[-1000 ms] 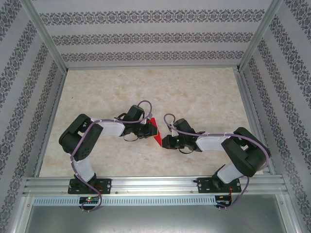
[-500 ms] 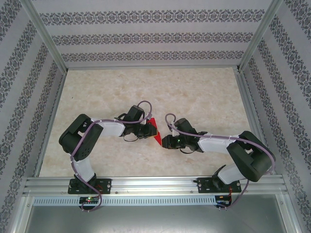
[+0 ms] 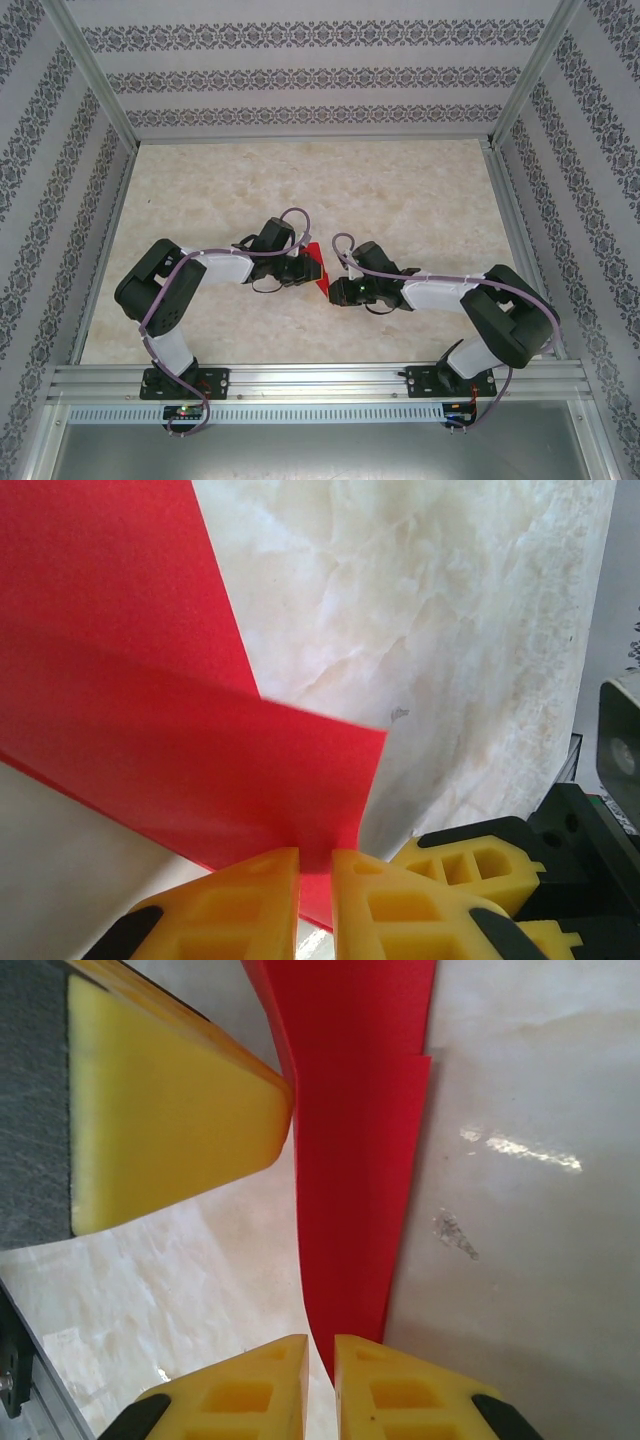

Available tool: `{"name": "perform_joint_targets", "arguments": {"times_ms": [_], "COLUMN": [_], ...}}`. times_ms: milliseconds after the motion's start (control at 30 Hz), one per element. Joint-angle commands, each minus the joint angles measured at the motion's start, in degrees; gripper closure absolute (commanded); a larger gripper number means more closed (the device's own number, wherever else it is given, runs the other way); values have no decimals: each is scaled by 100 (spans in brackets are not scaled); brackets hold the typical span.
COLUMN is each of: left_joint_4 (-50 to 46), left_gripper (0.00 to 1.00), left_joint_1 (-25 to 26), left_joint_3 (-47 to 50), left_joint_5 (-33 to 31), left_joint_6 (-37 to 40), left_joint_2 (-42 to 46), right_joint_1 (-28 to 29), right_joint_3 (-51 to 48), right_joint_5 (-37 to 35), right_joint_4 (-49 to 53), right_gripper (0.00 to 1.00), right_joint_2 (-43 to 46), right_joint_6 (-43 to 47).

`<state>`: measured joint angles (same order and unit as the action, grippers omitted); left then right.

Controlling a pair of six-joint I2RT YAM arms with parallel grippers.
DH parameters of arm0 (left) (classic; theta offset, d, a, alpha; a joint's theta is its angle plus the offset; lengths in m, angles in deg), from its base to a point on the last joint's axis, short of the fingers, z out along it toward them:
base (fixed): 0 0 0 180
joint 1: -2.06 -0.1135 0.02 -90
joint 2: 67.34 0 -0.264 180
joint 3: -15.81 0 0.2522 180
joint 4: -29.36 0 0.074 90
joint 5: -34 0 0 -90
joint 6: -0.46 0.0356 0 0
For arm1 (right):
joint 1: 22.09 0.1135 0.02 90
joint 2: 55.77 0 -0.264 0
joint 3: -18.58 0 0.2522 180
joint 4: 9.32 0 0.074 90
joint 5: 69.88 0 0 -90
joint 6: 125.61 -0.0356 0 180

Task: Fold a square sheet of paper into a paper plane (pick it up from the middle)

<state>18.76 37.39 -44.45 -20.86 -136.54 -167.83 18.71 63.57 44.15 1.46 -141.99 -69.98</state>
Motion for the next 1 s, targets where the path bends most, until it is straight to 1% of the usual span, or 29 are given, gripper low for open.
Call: {"name": "perform_joint_targets", "arguments": {"times_ms": [0, 300, 467, 533, 733, 967], "left_joint_4": [18, 14, -2, -6, -57, -216], "left_gripper": [83, 83, 83, 83, 83, 83], "left_joint_1": [66, 62, 64, 63, 62, 59], "left_joint_3": [70, 106, 101, 91, -12, -183], "left_joint_5": [-63, -81, -110, -112, -125, -178], "left_joint_6": [-68, -62, -55, -46, -19, -35], "left_joint_2": [151, 135, 108, 92, 8, -134], "right_joint_1": [73, 152, 167, 168, 171, 242], "right_joint_3": [173, 261, 303, 323, 366, 528], "right_joint_5": [-110, -213, -154, -184, -429, -605], "right_joint_4": [23, 131, 123, 173, 404, 667], "right_gripper": [85, 88, 90, 90, 82, 79], "right_joint_2": [-70, -333, -432, -419, -46, -151], "right_joint_6": [155, 251, 271, 276, 354, 519]}}
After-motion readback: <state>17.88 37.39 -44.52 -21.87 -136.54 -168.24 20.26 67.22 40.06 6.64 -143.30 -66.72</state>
